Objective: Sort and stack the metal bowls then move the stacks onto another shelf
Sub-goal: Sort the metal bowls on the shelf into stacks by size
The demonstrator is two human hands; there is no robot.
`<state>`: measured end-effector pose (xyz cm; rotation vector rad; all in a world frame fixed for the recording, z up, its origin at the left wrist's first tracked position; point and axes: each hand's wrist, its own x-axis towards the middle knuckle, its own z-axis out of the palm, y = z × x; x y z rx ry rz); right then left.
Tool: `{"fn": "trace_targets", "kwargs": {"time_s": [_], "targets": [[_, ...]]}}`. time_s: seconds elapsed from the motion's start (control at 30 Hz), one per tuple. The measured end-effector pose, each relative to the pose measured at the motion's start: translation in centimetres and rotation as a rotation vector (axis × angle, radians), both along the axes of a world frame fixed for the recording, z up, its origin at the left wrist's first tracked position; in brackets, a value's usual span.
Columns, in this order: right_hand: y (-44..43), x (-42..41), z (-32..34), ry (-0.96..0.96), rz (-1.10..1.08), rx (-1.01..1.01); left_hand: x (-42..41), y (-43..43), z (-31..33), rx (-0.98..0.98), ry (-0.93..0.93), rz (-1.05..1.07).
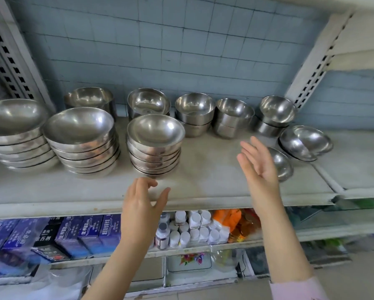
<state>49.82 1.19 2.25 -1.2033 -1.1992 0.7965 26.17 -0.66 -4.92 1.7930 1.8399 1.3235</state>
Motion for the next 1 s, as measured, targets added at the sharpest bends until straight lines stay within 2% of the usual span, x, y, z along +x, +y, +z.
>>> {"fn": "trace_targets", "kwargs": {"time_s": [0.1, 0.17, 0.23, 0.4, 0.53, 0.6, 0.7, 0.77, 0.87, 1.0], "targets": [[-1.7, 5.3, -1.4, 0.013, -0.301, 0.028, 3.9, 0.7, 0.3, -0.056, -0.007, -0.172], [-2.1, 8.4, -2.1, -0.003, -0.402, 0.012, 7.0, 1.7, 0.5, -0.107, -0.026, -0.306], [-1.9, 10.9, -2.8, -0.014, -0.405, -0.048, 10.6, 3.0, 0.9, -0.144, -0.022, -0.429], [-1.2, 14.0, -3.4, -0.059, -0.237, -0.251, 19.2, 6.7, 1.5, -0.373, -0.015, -0.648], [-0.9, 16.2, -3.4, -0.154, -0.122, -0.273, 22.7, 8.3, 0.9, -0.381, -0.181, -0.594], [-0.7, 18.3, -3.0, -0.213, -0.169, -0.197, 22.9, 8.5, 0.9, -0.370, -0.254, -0.529], [1.2, 22.3, -1.5, -0.278, -0.305, -0.063, 22.2, 8.8, 0.7, -0.366, -0.255, -0.478], [3.4, 25.0, -0.6, -0.302, -0.309, -0.108, 21.9, 8.9, 0.7, -0.351, -0.269, -0.435], [6.2, 27.6, 0.3, -0.254, -0.133, -0.257, 22.2, 8.8, 1.1, -0.333, -0.285, -0.389], [8.1, 29.6, -0.7, -0.235, -0.004, -0.285, 22.6, 8.5, 1.3, -0.331, -0.278, -0.383]]}}
